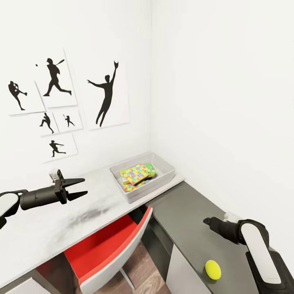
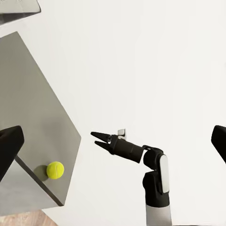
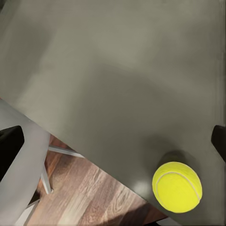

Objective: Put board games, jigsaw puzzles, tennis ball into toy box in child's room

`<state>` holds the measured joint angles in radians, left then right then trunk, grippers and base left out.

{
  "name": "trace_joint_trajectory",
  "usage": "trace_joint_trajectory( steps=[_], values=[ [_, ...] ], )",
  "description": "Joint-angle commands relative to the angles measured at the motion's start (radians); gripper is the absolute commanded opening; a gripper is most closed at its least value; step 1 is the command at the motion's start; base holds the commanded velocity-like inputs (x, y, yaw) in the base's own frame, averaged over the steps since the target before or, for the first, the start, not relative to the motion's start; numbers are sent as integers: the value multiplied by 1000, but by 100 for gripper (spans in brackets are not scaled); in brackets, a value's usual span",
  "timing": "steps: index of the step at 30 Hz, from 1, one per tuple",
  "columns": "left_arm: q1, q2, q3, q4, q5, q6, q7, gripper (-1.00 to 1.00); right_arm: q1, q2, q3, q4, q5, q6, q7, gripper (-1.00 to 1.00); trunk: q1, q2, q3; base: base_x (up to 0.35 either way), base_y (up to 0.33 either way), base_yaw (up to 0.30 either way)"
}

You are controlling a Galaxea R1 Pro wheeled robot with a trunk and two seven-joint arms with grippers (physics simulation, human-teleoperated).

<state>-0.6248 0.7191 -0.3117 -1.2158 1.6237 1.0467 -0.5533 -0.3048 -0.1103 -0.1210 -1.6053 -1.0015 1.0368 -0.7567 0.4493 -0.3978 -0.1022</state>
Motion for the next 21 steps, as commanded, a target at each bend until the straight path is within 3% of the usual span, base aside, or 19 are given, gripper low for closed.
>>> trace_joint_trajectory(
  steps=[1, 21],
  values=[
    [-2, 1, -3, 2, -4, 0, -8, 100, -1, 0, 0, -1, -11, 3, -15, 100, 1, -2, -1, -4, 0, 0],
    [-2, 0, -3, 7, -4, 0, -8, 100, -7, 0, 1, 2, -9, 8, -81, 100, 1, -2, 33, -8, 0, 50]
  ],
)
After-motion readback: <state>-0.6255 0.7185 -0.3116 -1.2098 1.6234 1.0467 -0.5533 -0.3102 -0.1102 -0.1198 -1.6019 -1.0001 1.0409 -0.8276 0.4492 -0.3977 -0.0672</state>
